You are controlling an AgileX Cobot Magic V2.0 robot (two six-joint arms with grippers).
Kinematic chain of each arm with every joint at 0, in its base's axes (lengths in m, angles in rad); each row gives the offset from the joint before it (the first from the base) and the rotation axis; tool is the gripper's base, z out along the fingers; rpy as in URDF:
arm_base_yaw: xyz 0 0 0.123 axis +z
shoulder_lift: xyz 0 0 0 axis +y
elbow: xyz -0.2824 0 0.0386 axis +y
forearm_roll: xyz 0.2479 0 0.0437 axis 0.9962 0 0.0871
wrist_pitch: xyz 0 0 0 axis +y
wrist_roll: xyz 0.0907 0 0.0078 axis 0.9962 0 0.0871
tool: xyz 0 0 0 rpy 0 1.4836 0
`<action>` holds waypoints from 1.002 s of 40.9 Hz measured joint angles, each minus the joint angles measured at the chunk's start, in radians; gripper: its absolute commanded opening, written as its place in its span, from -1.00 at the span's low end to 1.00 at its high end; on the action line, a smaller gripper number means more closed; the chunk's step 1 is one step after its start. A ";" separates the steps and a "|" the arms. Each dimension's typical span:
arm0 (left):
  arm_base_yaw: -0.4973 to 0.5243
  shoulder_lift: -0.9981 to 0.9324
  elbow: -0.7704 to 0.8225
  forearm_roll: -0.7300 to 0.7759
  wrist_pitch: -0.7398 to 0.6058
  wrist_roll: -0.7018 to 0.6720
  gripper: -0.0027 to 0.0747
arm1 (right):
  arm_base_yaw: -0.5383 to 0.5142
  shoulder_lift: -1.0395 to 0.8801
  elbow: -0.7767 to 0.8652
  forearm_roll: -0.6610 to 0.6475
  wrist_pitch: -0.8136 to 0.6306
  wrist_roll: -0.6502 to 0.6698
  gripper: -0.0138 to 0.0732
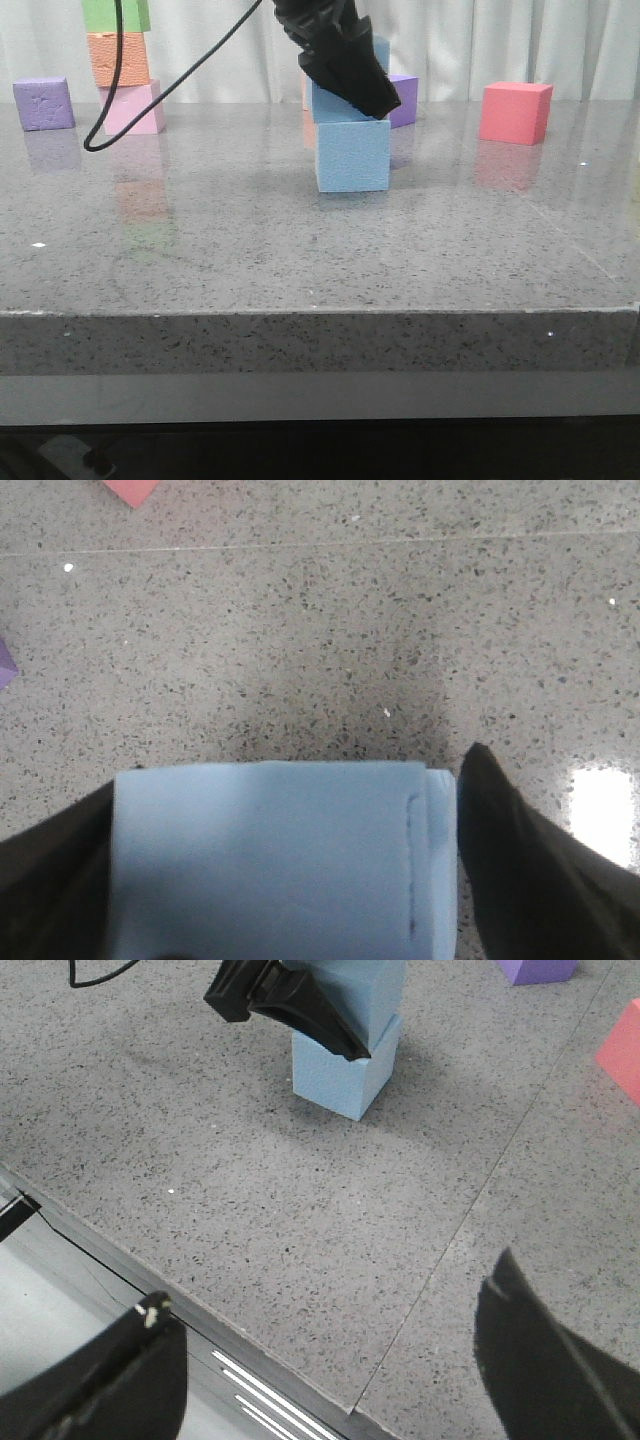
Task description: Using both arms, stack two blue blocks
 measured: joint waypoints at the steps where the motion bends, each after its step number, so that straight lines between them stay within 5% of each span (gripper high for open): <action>1: 0.000 0.000 0.000 -0.003 0.000 0.000 0.59 | 0.000 0.000 0.000 0.000 0.000 0.000 0.69; 11: 0.000 -0.068 0.002 -0.022 0.000 -0.031 0.59 | 0.000 0.000 0.000 0.000 0.000 0.000 0.69; 23: 0.000 -0.239 0.002 -0.028 0.065 -0.247 0.59 | 0.000 0.000 0.000 0.000 0.000 0.000 0.69; 41: 0.000 -0.552 0.002 0.076 0.175 -0.753 0.59 | 0.000 0.000 0.000 0.000 0.000 0.000 0.69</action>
